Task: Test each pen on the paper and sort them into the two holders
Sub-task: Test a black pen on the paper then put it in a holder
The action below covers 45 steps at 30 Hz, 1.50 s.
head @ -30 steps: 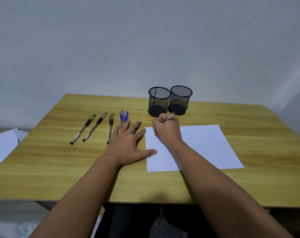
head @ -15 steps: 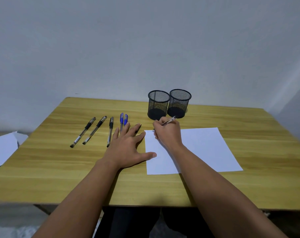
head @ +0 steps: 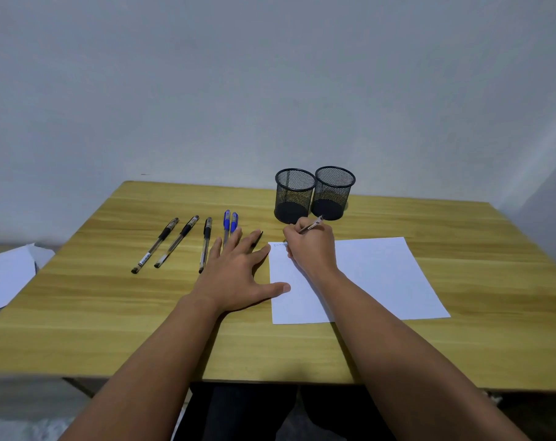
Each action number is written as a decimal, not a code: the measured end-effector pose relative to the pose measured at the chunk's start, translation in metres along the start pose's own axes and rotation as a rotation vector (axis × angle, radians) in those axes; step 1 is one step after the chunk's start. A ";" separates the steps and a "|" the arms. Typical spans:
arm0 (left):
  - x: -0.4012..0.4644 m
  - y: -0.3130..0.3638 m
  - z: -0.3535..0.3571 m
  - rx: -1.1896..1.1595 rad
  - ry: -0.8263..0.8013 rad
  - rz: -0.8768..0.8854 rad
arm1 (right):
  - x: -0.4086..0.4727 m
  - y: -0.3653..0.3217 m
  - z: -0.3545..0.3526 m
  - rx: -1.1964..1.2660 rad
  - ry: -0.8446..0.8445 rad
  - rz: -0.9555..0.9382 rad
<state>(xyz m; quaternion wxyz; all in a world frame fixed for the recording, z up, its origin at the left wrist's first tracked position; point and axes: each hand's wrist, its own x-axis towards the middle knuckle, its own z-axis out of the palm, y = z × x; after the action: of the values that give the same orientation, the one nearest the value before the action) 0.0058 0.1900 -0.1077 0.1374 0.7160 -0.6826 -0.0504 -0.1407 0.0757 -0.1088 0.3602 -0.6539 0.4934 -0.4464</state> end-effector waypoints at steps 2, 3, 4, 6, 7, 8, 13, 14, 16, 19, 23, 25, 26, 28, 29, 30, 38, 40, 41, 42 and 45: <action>0.000 0.001 0.001 -0.005 0.005 -0.001 | 0.001 0.002 0.000 0.010 0.004 0.018; -0.001 0.001 0.001 -0.008 0.008 -0.003 | 0.001 0.003 0.001 0.030 0.003 0.028; -0.001 0.001 0.001 -0.011 0.010 -0.005 | 0.002 0.003 0.001 0.042 -0.004 0.034; -0.002 0.001 0.001 -0.011 0.009 -0.006 | 0.002 0.004 0.001 0.034 -0.009 0.033; -0.002 0.001 0.001 -0.011 0.009 -0.005 | 0.002 0.004 0.000 0.030 -0.007 0.032; -0.002 0.002 0.001 -0.011 0.007 -0.004 | 0.001 0.003 0.000 0.031 -0.003 0.031; -0.001 0.001 0.001 -0.009 0.005 0.000 | 0.002 0.002 -0.002 -0.002 0.026 0.010; -0.001 0.001 0.001 -0.007 0.004 0.000 | 0.001 0.003 -0.001 0.008 0.021 -0.005; -0.001 0.000 0.001 -0.004 0.006 -0.001 | -0.001 0.001 0.001 0.023 0.024 -0.013; -0.001 0.000 0.000 -0.004 0.001 -0.002 | 0.002 -0.003 -0.002 0.108 0.103 0.129; -0.002 0.001 -0.002 -0.019 -0.001 -0.005 | 0.011 -0.010 -0.014 0.391 0.110 0.348; -0.003 0.002 -0.003 -0.012 -0.001 -0.006 | 0.014 -0.015 -0.019 0.456 0.048 0.356; -0.003 0.003 -0.004 -0.007 0.001 -0.005 | 0.015 -0.019 -0.021 0.484 0.041 0.351; -0.005 0.003 -0.005 -0.016 0.009 0.000 | 0.016 -0.030 -0.027 0.560 0.083 0.304; -0.005 0.003 -0.005 -0.036 0.024 0.008 | 0.016 -0.035 -0.032 0.575 0.116 0.274; -0.005 0.002 -0.005 -0.065 0.053 0.018 | 0.016 -0.040 -0.039 0.565 0.141 0.255; 0.020 -0.008 -0.005 0.077 0.334 -0.133 | 0.020 -0.069 -0.079 0.740 0.006 0.409; 0.025 -0.006 -0.006 0.117 0.308 -0.191 | 0.020 -0.069 -0.082 0.743 0.008 0.383; 0.028 -0.004 -0.006 0.130 0.293 -0.205 | 0.019 -0.067 -0.083 0.717 0.025 0.351; 0.030 -0.002 -0.007 0.143 0.276 -0.212 | 0.017 -0.065 -0.085 0.691 0.040 0.316; 0.037 0.005 -0.011 0.166 0.245 -0.225 | 0.014 -0.058 -0.093 0.633 0.045 0.247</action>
<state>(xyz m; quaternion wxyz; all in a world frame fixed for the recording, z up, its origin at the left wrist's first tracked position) 0.0065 0.1542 -0.0914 0.1533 0.7975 -0.5782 0.0785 -0.2079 0.0743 -0.0204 0.5858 -0.4348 0.4138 -0.5446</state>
